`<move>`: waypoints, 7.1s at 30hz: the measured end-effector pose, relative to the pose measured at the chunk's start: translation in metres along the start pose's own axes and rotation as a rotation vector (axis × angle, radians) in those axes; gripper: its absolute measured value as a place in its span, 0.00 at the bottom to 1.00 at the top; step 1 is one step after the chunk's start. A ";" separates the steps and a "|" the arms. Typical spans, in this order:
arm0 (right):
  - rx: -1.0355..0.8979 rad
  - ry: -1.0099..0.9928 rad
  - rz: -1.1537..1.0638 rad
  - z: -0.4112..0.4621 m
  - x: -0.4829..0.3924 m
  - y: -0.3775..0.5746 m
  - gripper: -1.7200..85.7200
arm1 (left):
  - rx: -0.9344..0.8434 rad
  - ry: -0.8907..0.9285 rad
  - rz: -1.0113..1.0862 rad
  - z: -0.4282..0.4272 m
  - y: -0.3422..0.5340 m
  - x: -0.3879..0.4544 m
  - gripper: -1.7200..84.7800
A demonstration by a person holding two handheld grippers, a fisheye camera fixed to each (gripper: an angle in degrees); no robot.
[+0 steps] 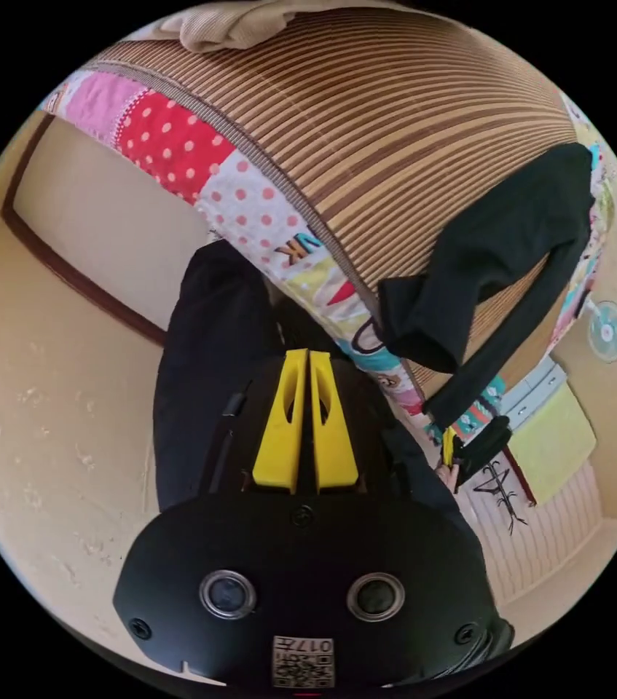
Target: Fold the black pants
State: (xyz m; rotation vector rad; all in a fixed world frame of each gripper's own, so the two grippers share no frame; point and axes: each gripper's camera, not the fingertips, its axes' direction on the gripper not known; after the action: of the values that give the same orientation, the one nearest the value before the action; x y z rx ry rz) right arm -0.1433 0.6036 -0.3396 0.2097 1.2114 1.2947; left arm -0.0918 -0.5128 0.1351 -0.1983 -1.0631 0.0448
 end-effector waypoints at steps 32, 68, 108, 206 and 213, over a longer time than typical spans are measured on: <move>-0.104 0.427 -0.142 -0.041 -0.043 -0.036 0.14 | -0.339 -0.264 0.469 0.126 0.070 0.123 0.07; -0.249 0.119 -0.557 0.000 -0.225 -0.271 0.18 | -0.125 -0.003 0.743 0.114 0.155 0.196 0.02; 0.124 0.455 -0.939 0.424 -0.499 -0.100 0.10 | -0.180 -0.021 0.630 0.043 0.087 -0.012 0.05; -0.166 0.023 -0.116 0.181 -0.037 0.093 0.11 | -0.170 -0.047 0.710 -0.064 -0.032 -0.006 0.12; -0.130 -0.081 -0.257 0.184 -0.087 0.013 0.21 | 0.018 0.014 0.803 -0.075 -0.123 0.084 0.21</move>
State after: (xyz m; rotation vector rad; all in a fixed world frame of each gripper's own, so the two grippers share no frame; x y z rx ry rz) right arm 0.0071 0.6270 -0.2036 0.0111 1.0438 1.1239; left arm 0.0071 -0.6328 0.1950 -0.5981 -0.9119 0.7729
